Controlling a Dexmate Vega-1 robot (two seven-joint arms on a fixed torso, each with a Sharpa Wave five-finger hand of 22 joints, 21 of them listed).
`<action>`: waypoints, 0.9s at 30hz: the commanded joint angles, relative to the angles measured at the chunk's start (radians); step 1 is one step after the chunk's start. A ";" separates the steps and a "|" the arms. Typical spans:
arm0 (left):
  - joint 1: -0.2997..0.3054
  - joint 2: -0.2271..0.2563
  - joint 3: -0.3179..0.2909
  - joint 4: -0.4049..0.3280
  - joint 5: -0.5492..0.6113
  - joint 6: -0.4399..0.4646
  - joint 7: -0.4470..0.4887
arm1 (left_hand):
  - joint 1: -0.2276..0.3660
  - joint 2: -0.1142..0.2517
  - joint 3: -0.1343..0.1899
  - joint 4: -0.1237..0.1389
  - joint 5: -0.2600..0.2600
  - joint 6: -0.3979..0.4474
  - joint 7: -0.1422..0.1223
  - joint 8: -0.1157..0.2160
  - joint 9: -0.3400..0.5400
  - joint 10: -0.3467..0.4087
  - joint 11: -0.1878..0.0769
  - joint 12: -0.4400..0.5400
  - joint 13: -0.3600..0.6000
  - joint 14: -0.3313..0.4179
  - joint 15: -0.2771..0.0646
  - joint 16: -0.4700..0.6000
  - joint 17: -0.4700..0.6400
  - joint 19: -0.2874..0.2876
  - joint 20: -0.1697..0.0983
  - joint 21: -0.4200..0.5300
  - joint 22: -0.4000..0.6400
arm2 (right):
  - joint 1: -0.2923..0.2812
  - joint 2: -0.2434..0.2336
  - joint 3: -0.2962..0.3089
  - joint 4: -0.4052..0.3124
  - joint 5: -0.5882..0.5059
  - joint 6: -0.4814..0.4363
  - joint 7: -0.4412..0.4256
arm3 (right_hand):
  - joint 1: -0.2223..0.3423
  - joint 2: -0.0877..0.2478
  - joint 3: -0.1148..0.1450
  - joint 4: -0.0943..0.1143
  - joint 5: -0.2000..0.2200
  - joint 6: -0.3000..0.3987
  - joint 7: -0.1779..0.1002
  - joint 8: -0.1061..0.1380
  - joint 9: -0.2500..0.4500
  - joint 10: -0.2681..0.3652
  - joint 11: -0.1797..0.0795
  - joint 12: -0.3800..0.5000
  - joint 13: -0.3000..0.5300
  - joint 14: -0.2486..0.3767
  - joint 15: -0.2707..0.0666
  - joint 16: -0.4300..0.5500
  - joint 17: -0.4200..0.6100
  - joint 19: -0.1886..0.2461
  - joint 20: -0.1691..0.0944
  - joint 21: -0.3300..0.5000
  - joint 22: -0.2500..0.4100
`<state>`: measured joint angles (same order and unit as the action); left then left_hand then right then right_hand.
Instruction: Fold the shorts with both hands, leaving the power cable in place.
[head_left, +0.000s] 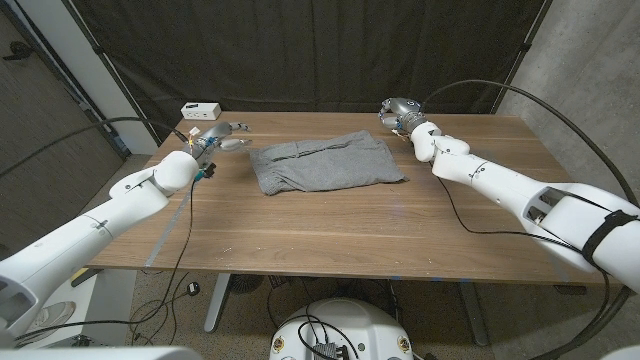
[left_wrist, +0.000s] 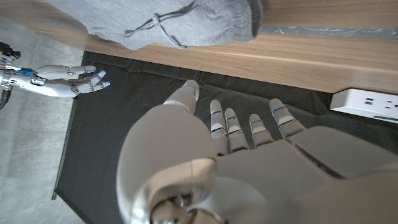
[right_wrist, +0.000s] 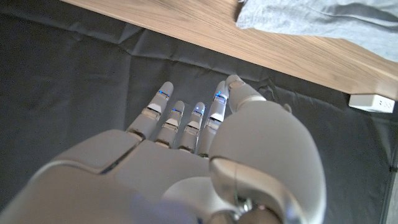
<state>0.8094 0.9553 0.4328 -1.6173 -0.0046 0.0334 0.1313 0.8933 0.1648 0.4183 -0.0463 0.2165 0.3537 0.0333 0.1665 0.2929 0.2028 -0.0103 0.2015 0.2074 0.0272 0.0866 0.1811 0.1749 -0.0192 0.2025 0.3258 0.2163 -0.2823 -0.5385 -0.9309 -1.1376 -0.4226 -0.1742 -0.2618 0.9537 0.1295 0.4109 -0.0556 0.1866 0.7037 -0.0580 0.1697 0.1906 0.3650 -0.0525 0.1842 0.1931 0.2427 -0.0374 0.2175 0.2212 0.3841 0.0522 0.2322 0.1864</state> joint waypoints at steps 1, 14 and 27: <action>0.046 0.028 -0.035 -0.034 -0.066 -0.129 -0.074 | -0.065 -0.018 -0.031 0.033 -0.016 -0.047 -0.006 0.005 -0.018 -0.017 0.002 0.005 0.002 -0.013 -0.002 0.003 0.005 -0.022 0.003 0.000 0.005 | -0.142 -0.108 0.098 -0.261 0.013 -0.015 0.022 | -0.027 0.003 0.001 0.013 -0.004 -0.052 -0.013 -0.001 0.003 -0.022 0.010 -0.001 0.005 0.001 -0.047 0.001 0.003 -0.002 0.013 -0.006 0.003; 0.109 0.067 -0.066 -0.090 -0.103 -0.163 -0.130 | -0.133 -0.049 -0.072 0.050 -0.033 -0.103 -0.019 0.007 -0.047 -0.052 0.003 0.000 0.001 -0.030 0.004 0.001 0.003 -0.036 0.006 -0.005 0.006 | -0.230 -0.132 0.146 -0.377 0.000 -0.022 0.056 | -0.047 0.005 0.000 0.019 -0.005 -0.067 -0.006 0.005 0.003 -0.022 0.011 0.004 0.005 0.000 -0.044 0.000 0.003 -0.001 0.014 -0.006 0.002; 0.188 0.107 -0.108 -0.153 -0.110 -0.158 -0.123 | -0.153 -0.071 -0.090 0.041 -0.040 -0.163 -0.031 0.002 -0.066 -0.083 -0.003 -0.005 0.000 -0.038 0.009 0.001 0.001 -0.038 0.012 -0.006 0.006 | -0.306 -0.152 0.186 -0.447 0.015 -0.008 0.075 | -0.074 0.011 0.009 0.018 -0.006 -0.163 -0.013 -0.004 0.002 -0.035 0.019 0.005 0.005 0.027 -0.037 0.007 0.000 0.005 0.016 -0.004 0.002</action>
<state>0.9393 1.0323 0.3551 -1.7257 -0.1018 -0.1160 0.0138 0.7505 0.1001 0.3356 -0.0038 0.1806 0.2077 0.0040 0.1664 0.2296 0.1322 -0.0125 0.2015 0.2044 -0.0069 0.0929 0.1811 0.1747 -0.0504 0.2069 0.3213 0.2209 -0.5186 -0.6680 -0.7819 -1.5105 -0.4168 -0.1913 -0.2085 0.8935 0.1384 0.4127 -0.0412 0.1810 0.5677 -0.0682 0.1694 0.1907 0.3371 -0.0357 0.1842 0.1930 0.2524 -0.0392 0.2176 0.2192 0.3843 0.0628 0.2322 0.1865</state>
